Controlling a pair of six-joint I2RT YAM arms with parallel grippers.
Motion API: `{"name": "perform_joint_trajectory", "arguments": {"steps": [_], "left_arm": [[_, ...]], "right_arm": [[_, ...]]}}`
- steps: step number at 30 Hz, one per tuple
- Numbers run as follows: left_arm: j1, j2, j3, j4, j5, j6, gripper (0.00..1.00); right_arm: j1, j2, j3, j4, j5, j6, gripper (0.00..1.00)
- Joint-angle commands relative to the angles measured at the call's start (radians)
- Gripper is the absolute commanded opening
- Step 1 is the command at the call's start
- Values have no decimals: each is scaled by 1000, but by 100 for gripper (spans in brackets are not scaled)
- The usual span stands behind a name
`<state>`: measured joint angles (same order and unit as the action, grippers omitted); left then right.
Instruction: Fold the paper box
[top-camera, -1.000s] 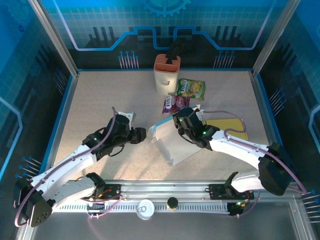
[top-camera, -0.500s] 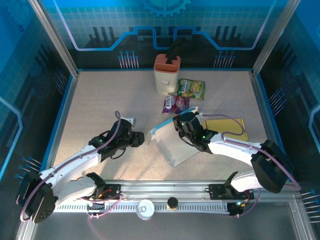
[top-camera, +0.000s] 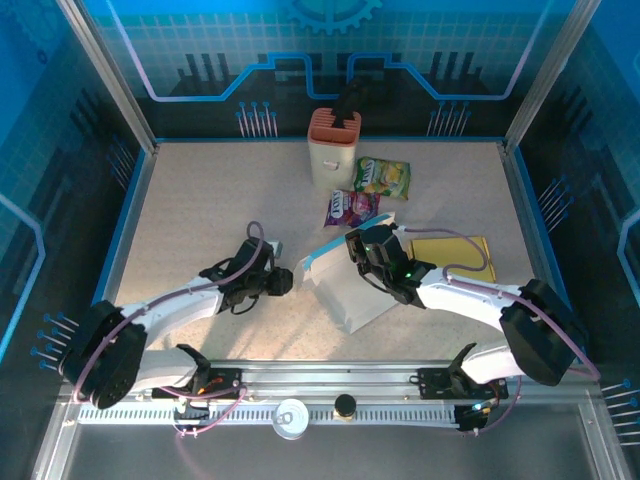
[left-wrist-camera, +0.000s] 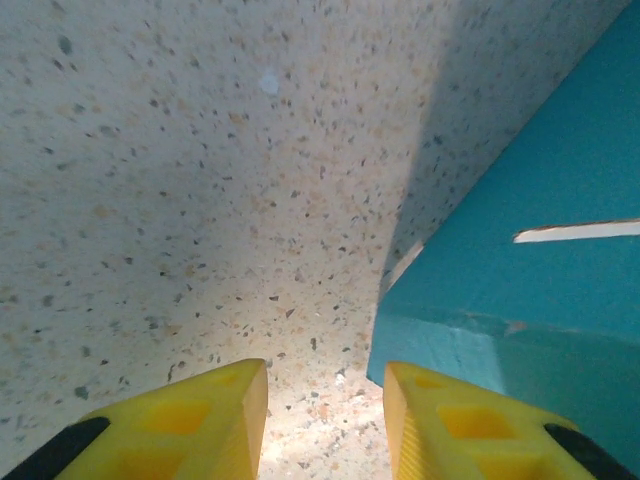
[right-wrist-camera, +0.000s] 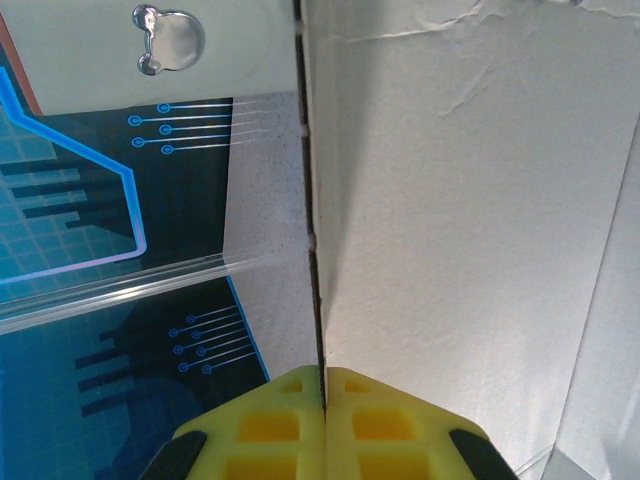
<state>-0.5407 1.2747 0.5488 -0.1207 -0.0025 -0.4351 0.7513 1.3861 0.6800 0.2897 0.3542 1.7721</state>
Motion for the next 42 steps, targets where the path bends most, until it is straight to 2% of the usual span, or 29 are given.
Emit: {"name": "perform_joint_trajectory", "arguments": {"steps": [1, 5, 10, 12, 14, 16, 18, 21, 24, 27, 29, 31, 36, 42], "left_arm": [[-9, 23, 19, 46, 4, 18, 35], [-36, -81, -37, 38, -73, -67, 36], [-64, -275, -90, -99, -111, -388, 37], [-117, -355, -139, -36, -76, -494, 35], [-215, -371, -129, -14, -92, -540, 36], [-319, -350, -95, -12, -148, -555, 38], [-370, -315, -81, 0, -181, -581, 39], [-372, -314, -121, 36, -218, -607, 44], [-368, -359, -163, 111, -263, -569, 48], [-345, -347, -208, 294, -210, -548, 56], [-341, -300, -214, 404, -157, -546, 56], [-348, -248, -190, 421, -136, -548, 56], [-354, -191, -202, 456, -174, -588, 56], [-352, -122, -205, 578, -203, -563, 55]], "right_arm": [[-8, 23, -14, -26, -15, -19, 0], [-12, 21, -14, -26, -10, -14, 0], [-41, 26, 3, -29, -18, 4, 0], [-53, 30, 18, -37, -31, 12, 0], [-59, 36, 28, -37, -44, 22, 0], [-65, 38, 37, -30, -61, 34, 0], [-69, 20, 44, -38, -66, 46, 0], [-66, -37, 69, -109, -56, 46, 0], [-66, -107, 122, -246, -36, 41, 0], [-71, -141, 162, -331, -22, 37, 0], [-77, -136, 177, -353, -31, 45, 0], [-81, -122, 179, -347, -41, 53, 0], [-79, -98, 161, -305, -67, 73, 0], [-75, -106, 165, -326, -53, 77, 0]]}}
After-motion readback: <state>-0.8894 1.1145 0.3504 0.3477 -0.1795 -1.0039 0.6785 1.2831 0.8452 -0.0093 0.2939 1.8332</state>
